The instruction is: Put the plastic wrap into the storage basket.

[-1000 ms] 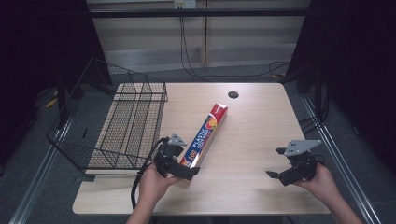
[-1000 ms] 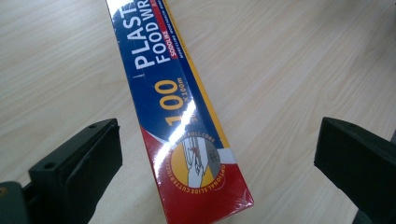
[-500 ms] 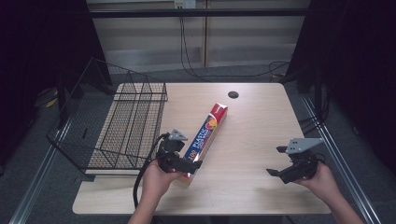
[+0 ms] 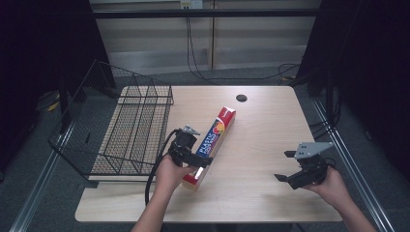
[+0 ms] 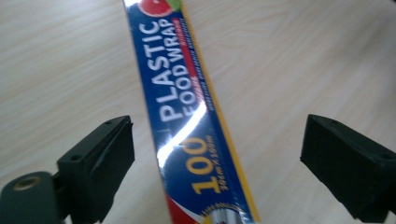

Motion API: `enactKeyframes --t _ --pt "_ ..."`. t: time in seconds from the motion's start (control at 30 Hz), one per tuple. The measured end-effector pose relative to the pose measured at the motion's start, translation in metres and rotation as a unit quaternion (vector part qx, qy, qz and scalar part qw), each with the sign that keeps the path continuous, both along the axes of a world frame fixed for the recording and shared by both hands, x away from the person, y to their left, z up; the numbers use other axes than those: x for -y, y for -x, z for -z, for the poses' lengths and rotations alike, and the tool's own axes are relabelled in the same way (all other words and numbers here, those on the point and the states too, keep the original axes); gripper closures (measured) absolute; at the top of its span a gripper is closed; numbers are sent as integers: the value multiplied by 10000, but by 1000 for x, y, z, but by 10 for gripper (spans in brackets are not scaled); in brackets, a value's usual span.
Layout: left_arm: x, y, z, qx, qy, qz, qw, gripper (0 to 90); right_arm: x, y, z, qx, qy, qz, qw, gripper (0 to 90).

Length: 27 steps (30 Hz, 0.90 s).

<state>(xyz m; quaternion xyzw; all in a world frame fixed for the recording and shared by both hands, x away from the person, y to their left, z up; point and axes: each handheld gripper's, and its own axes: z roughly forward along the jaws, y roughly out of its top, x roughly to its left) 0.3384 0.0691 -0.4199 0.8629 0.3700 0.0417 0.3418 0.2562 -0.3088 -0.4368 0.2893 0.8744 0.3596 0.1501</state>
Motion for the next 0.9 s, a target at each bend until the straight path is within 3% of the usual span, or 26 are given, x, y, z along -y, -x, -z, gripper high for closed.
enactKeyframes --t 0.17,0.2,0.33,0.37,0.43,0.53,0.63,0.67,0.8,0.83,0.9 --pt "6 -8 0 5 -199 -103 9997 74 -1 1 1 -11 44 -10 10000 103" --pt "10 -12 -1 87 -410 -128 9990 70 -1 1 0 -17 37 -11 10000 103" --pt "16 -17 0 72 -394 -169 9991 62 0 2 0 -26 35 38 10000 103" --pt "21 -20 -1 -94 -532 -142 9984 62 0 2 0 -19 40 27 10000 103" --pt "23 -21 0 -75 -525 -137 9985 42 0 2 0 -2 38 4 10000 104" --pt "32 -27 4 -46 -805 -206 9965 29 0 2 0 -9 35 -20 10000 106" --pt "36 -30 7 -41 -933 -262 9953 0 0 2 -1 3 27 -6 10000 107" --pt "38 -33 11 -111 -1010 -397 9940 0 0 2 -1 -12 8 -20 10000 109" --pt "39 -38 16 -211 -876 -534 9945 0 0 2 -1 7 22 -27 10000 111" --pt "38 -40 17 -209 -866 -399 9952 8 0 2 -1 8 20 -39 10000 112" --pt "40 -42 19 -261 -836 -429 9952 0 0 2 -1 9 21 -30 10000 111"
